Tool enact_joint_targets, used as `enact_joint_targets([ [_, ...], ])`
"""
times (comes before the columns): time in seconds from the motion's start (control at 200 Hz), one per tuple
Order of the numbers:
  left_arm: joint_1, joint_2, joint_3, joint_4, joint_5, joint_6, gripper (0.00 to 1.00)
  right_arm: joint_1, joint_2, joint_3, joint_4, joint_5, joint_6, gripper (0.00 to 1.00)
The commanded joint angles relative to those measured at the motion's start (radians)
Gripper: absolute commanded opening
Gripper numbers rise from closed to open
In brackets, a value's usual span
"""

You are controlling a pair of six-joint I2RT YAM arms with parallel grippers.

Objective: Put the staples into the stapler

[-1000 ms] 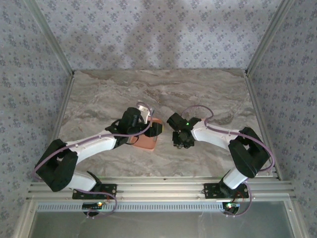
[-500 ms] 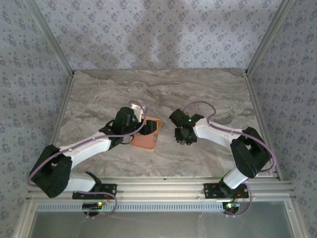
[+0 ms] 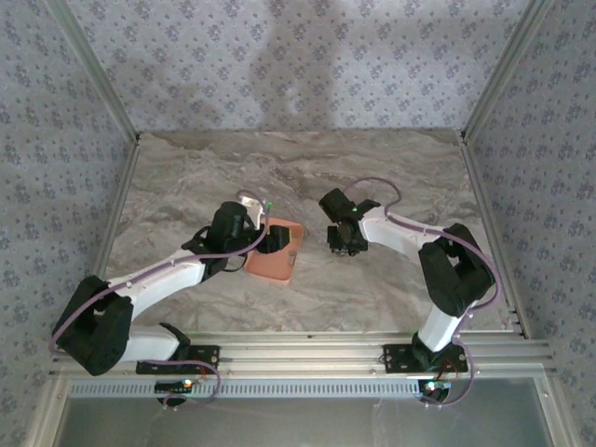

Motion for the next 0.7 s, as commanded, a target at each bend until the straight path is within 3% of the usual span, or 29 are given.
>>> enact_joint_targets([
  [0.0,0.010,-0.030,-0.012,-0.007,-0.011,-0.011,0.63,0.000,0.025,0.034,-0.001,-0.006,-0.024,0.25],
  [0.405,0.015,-0.032,-0.013,-0.010,-0.012,-0.012,0.64,0.009,0.020,0.040,-0.017,-0.013,-0.023,0.40],
  [0.695,0.015,-0.042,-0.017,-0.015,-0.016,-0.012,0.66,0.007,-0.073,0.053,-0.072,0.019,-0.041,0.51],
])
